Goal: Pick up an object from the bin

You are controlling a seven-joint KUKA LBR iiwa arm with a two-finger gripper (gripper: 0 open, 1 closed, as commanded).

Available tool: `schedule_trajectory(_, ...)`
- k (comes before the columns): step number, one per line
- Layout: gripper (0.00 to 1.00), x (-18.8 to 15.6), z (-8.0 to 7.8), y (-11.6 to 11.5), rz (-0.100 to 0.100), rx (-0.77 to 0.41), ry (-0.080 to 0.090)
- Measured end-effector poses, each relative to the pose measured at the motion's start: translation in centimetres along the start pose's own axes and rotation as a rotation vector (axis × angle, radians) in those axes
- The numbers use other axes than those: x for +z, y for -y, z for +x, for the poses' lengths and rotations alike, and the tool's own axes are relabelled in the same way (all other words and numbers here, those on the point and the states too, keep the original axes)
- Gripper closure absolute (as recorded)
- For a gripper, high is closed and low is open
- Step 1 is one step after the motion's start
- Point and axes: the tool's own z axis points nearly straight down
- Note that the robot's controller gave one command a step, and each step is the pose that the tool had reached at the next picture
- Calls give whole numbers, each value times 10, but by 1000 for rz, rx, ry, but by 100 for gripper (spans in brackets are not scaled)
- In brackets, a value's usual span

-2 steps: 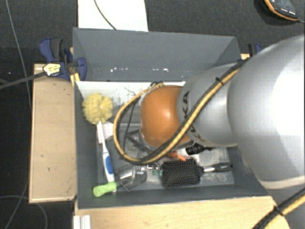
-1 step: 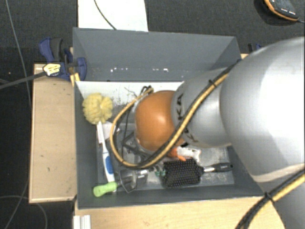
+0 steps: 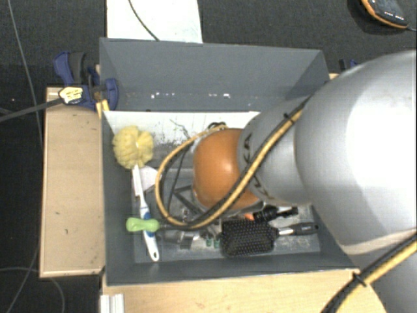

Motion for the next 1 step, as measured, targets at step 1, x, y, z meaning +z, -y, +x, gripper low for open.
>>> schedule_trajectory(1,100,0,0,0,0,1,0)
